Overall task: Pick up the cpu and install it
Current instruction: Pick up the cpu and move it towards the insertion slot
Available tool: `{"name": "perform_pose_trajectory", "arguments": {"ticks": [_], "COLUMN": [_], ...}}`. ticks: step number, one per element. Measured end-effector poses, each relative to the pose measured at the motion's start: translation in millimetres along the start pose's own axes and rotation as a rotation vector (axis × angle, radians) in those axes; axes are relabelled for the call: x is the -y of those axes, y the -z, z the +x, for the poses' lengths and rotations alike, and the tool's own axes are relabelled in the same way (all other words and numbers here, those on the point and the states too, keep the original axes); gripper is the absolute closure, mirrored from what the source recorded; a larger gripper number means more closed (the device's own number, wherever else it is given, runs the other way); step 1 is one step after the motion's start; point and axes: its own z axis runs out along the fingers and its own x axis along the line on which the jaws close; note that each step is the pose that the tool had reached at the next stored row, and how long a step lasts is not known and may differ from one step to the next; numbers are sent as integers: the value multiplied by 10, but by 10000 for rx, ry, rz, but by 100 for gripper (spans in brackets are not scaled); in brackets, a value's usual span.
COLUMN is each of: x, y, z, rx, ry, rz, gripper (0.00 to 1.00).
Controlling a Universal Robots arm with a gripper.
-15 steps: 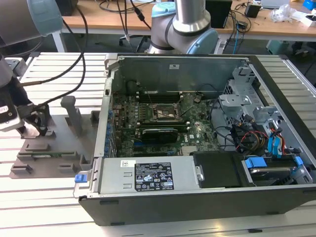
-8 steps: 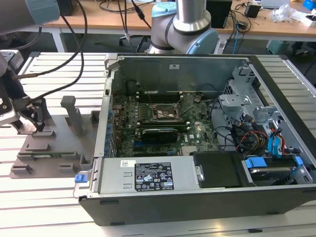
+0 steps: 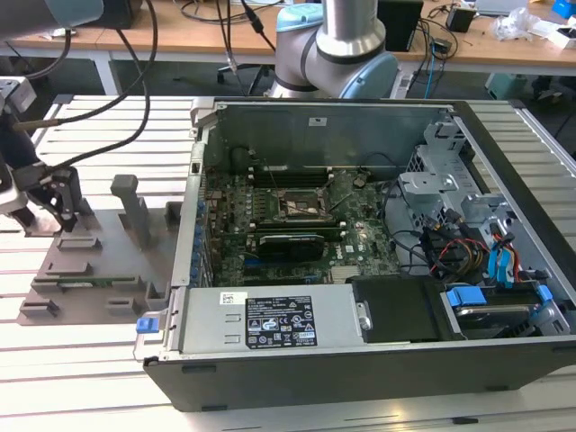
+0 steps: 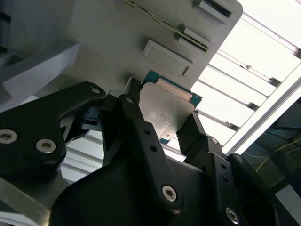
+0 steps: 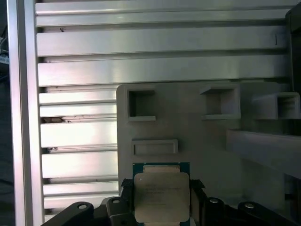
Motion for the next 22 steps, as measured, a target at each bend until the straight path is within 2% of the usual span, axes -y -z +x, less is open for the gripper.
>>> {"name": "perform_pose_trajectory", "arguments": {"ticks": [2,10,16,18,22], "x": [-1,-4,-6,-7,-9], "y": [77,231,376,454,564], "z": [-2,-6,-10,-12,-14], "rx": [0,0,0,0,0], "ry": [0,0,0,0,0], "rz": [0,0,0,0,0], "gripper": [45,45,45,45,45]}}
